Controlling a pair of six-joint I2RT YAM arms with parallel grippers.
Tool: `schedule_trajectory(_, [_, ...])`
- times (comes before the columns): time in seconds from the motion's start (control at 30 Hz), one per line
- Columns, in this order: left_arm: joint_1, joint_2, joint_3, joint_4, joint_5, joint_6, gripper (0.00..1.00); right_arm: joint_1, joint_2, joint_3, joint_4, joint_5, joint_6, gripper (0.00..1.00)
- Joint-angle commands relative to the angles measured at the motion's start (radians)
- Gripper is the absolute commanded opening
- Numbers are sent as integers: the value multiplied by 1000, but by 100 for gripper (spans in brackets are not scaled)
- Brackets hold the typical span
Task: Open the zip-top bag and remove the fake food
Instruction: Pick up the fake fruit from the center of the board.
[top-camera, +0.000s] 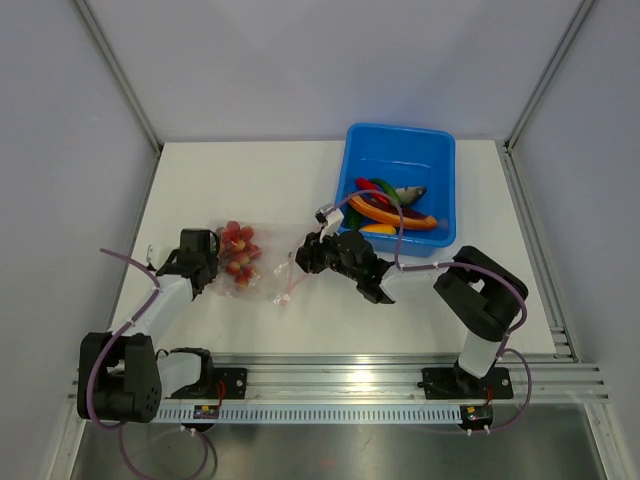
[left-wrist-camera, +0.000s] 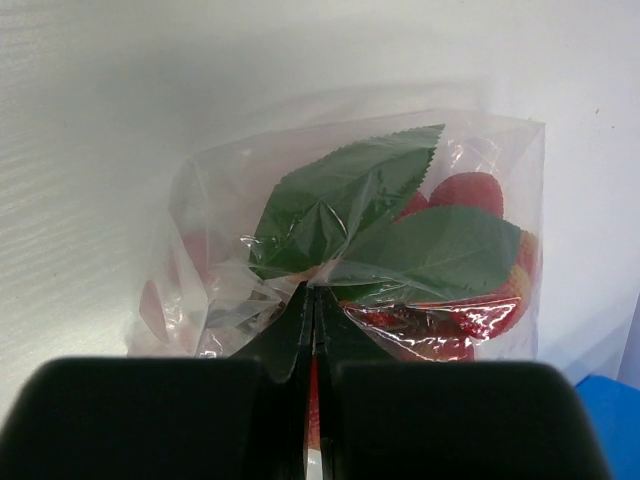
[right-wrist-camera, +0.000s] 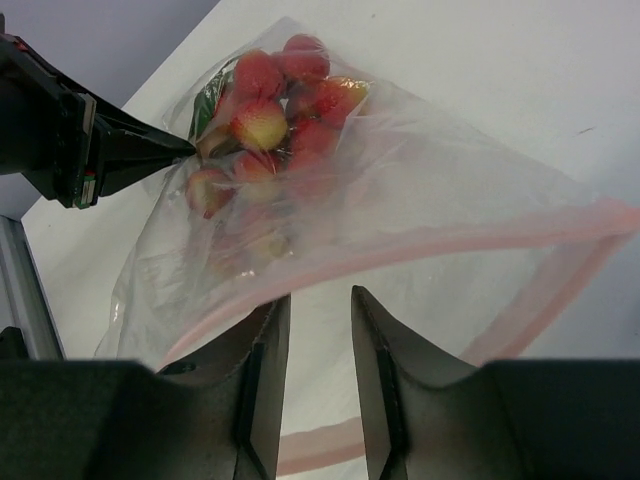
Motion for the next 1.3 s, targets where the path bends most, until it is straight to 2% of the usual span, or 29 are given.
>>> schedule_trajectory(0.0, [6,7,41,37,14,47,0,12,26,75,-16,-56,-21,39])
schedule_trajectory(0.2, [-37,-83,50,57,-61,102,0,12,33,80,-24,-50,-24,39])
schedule_trajectory(0.33, [-45,-135,48,82,-67,164,9,13,32,80,-30,-44,-24,39])
schedule_trajectory(0.37, [-47,-144,56,77,-72,171,14,12,32,81,-30,-44,-23,39])
schedule_trajectory(0.47, [-51,-169,64,36,-102,164,21,12,32,81,-32,-44,-23,39])
schedule_trajectory(0.5, [-51,-174,64,28,-113,153,31,12,32,81,-33,-42,-23,39])
schedule_trajectory(0.57, [-51,-184,59,28,-113,148,44,12,29,81,-33,-44,-21,40])
schedule_trajectory(0.6, [-51,-186,58,26,-115,145,62,13,27,80,-33,-45,-21,40])
schedule_trajectory(0.67, [-51,-189,59,25,-119,148,77,13,24,78,-33,-47,-17,41])
schedule_trajectory(0.73, [-51,-192,68,14,-133,159,87,12,24,75,-32,-50,-12,41])
schedule_trajectory(0.97, [-50,-198,91,-72,-194,102,97,12,29,78,-30,-58,-4,41])
schedule_trajectory(1.1, [-45,-186,101,-133,-222,21,98,12,29,80,-35,-62,-3,41])
schedule_trajectory(1.27, [-1,-157,70,-72,-158,12,94,13,29,85,-39,-68,0,41])
